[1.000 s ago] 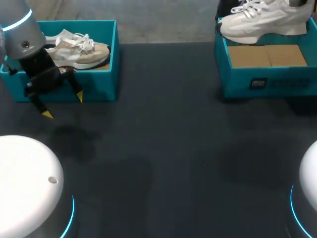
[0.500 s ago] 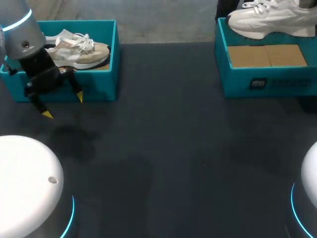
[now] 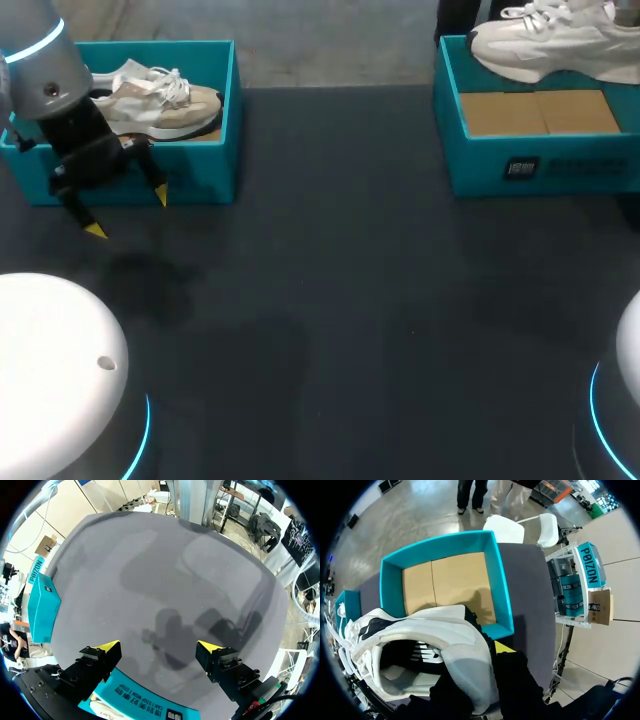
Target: Take the shoe out of the shoebox, open the shoe tongue, remove and reinsert the insole, then place the shoe into the shoebox
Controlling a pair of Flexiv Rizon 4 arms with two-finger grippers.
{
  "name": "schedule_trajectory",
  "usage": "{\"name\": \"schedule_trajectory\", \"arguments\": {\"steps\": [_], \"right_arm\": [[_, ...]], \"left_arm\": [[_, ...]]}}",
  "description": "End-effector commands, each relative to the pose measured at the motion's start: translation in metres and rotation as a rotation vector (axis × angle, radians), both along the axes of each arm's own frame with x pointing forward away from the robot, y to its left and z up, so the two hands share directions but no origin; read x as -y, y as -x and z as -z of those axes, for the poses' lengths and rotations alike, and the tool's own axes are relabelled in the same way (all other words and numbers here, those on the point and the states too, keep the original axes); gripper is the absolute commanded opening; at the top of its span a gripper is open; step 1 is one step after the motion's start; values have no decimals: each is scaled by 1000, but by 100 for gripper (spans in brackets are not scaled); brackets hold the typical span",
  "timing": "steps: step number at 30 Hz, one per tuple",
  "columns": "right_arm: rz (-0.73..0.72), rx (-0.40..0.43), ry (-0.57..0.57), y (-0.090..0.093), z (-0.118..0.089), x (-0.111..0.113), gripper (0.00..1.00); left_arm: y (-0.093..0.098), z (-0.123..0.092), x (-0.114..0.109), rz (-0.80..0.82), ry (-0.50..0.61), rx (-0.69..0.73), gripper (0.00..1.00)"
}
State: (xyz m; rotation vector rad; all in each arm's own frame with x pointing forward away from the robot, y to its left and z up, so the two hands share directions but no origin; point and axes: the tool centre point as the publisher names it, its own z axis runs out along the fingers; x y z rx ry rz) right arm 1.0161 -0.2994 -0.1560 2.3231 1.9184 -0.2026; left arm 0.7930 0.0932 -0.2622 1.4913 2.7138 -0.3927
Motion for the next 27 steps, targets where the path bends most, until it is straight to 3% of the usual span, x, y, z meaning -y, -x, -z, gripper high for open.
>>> {"name": "schedule_trajectory", "arguments": {"steps": [1,15,27], "right_arm": [[1,3,-3,1,-1,0,0],[-64,3,30,-20,44,-3,0],[-57,-5,30,-30,60,-6,0]], "left_arm": [[0,0,0,0,-3,1,100],[0,0,0,0,-3,1,100],[0,0,0,0,-3,1,100]]}}
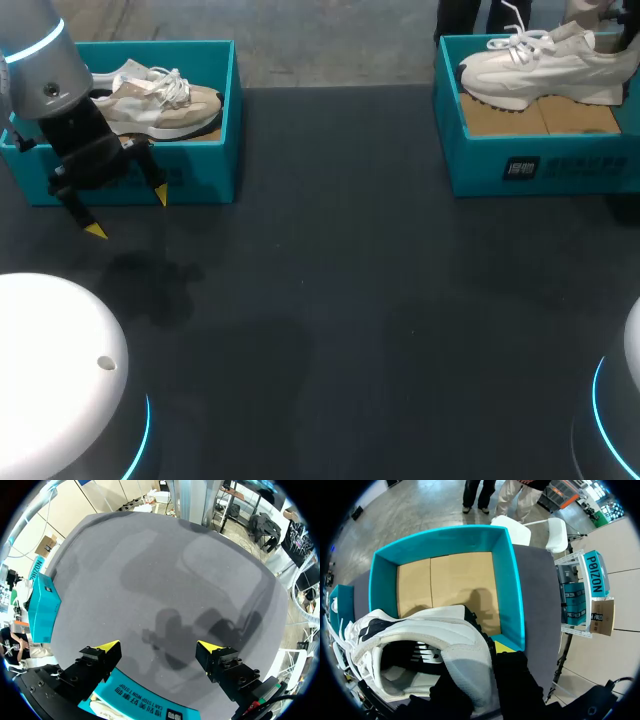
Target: Take the shoe out of the shoebox, open the shoe tongue, remove and reinsert the insole, then place the shoe into the shoebox
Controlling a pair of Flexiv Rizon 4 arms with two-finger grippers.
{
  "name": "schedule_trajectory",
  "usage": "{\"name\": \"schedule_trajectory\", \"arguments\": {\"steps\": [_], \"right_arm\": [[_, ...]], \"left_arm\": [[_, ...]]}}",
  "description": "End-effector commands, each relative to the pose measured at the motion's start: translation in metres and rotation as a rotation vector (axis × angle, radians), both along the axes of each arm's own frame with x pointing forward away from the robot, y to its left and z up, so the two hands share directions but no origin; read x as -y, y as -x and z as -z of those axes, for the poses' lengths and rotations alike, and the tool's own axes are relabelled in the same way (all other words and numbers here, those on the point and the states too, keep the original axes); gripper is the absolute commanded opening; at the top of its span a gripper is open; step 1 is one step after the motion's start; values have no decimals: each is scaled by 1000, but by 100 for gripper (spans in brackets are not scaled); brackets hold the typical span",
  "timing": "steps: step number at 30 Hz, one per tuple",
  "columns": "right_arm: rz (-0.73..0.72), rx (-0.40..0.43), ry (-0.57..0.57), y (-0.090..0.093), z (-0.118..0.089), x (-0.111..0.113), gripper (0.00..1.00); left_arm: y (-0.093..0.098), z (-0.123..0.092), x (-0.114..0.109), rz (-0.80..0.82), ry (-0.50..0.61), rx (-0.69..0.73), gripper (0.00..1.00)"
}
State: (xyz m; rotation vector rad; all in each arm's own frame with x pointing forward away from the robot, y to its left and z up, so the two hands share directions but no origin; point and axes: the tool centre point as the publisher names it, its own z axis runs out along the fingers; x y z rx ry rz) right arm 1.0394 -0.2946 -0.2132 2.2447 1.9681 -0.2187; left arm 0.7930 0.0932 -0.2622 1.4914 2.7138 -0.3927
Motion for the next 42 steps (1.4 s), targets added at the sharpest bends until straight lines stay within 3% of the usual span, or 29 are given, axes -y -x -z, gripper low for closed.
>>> {"name": "schedule_trajectory", "arguments": {"steps": [1,11,16,42], "right_arm": [[5,-9,2,-6,3,-1,0],[55,-8,-7,-1,-2,20,0],[55,-4,6,0,1,20,0],[121,-28,36,-26,34,40,0]], "left_arm": [[0,0,0,0,-3,1,100],[0,0,0,0,-3,1,100],[0,0,0,0,-3,1,100],[0,0,0,0,-3,1,100]]}}
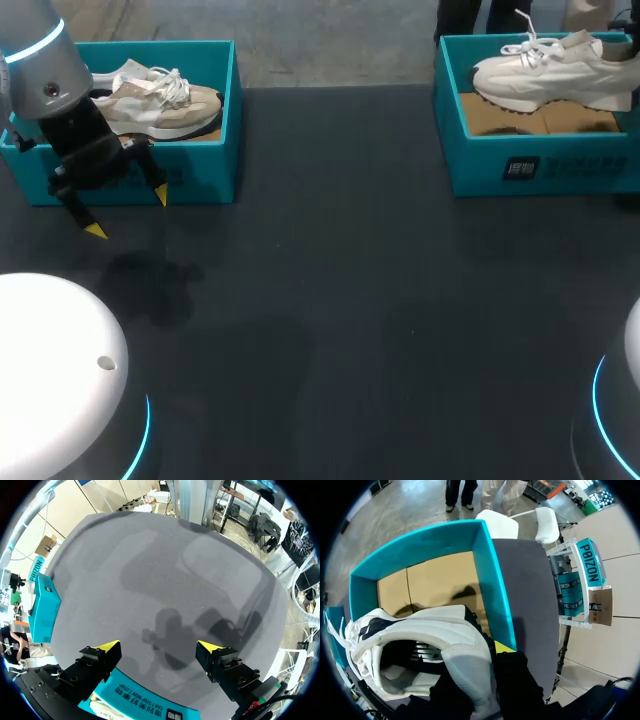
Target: Take the shoe out of the shoebox, open the shoe tongue, remove and reinsert the insole, then place the shoe into the shoebox
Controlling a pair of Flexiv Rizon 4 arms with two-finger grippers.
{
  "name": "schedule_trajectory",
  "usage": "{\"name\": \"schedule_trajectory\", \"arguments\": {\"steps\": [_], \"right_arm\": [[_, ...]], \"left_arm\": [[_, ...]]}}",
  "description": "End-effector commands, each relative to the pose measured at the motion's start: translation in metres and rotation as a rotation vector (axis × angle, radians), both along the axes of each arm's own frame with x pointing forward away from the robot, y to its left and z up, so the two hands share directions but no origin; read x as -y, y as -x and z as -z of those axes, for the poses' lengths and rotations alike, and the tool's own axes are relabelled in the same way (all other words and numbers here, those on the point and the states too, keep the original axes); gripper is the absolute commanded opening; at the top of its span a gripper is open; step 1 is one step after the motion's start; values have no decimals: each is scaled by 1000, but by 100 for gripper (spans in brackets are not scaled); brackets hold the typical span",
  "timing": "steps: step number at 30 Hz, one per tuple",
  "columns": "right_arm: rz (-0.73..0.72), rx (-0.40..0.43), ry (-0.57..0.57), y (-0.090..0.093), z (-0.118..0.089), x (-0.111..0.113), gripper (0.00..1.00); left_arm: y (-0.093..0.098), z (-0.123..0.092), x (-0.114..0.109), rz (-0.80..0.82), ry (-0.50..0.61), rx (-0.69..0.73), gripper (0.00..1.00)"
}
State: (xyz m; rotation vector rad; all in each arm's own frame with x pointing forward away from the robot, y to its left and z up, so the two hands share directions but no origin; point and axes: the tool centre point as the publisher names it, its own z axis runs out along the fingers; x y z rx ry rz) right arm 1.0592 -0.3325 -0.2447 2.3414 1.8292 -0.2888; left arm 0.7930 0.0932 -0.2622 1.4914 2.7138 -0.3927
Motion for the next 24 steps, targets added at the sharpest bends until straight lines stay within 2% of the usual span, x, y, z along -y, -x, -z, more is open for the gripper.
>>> {"name": "schedule_trajectory", "arguments": {"steps": [1,13,24], "right_arm": [[8,-9,-3,-6,4,3,0],[10,-21,-4,4,21,4,0],[-7,-16,-6,22,32,3,0]], "left_arm": [[0,0,0,0,-3,1,100],[0,0,0,0,-3,1,100],[0,0,0,0,-3,1,100]]}}
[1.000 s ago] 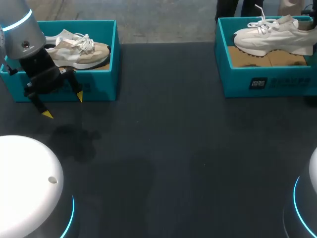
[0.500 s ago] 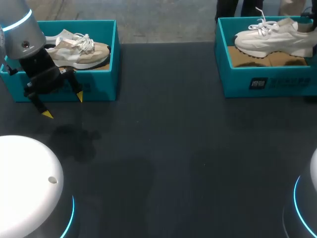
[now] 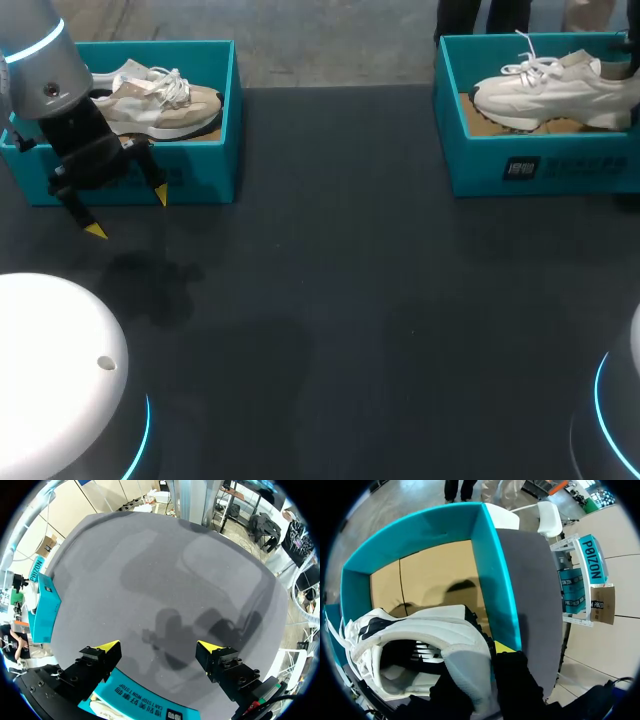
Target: Take the shoe out of the shoebox, open the shoe tongue, remove and reinsert the insole, then place the shoe into the shoebox
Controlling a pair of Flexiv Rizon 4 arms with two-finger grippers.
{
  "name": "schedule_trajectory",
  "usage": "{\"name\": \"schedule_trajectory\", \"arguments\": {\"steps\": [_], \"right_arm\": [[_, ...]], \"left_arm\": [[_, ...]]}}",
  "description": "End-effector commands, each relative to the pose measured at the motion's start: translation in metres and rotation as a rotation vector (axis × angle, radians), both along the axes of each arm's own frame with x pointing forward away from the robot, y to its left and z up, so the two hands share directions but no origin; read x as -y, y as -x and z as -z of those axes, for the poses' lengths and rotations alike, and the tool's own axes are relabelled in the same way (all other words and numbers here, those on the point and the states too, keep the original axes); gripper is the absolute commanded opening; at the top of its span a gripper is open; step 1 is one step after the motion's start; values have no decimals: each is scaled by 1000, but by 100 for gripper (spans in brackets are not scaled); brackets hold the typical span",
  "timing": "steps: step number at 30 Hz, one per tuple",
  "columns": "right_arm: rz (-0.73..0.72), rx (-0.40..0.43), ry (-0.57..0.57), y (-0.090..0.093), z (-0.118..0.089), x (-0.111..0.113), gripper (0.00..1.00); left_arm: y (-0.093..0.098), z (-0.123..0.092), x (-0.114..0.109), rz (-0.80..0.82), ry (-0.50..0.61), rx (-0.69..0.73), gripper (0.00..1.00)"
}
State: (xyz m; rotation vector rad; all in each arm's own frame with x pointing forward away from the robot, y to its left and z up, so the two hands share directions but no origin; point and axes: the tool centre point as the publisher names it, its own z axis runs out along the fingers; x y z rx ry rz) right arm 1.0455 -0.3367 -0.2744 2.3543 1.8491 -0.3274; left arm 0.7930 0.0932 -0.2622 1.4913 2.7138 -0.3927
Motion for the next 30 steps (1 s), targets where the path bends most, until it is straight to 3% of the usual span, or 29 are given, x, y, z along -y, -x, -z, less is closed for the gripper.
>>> {"name": "schedule_trajectory", "arguments": {"steps": [1,16,30], "right_arm": [[-14,24,2,10,3,-1,0],[-9,66,17,12,27,3,0],[5,64,11,14,27,3,0]], "left_arm": [[0,0,0,0,-3,1,100],[0,0,0,0,-3,1,100],[0,0,0,0,-3,1,100]]}}
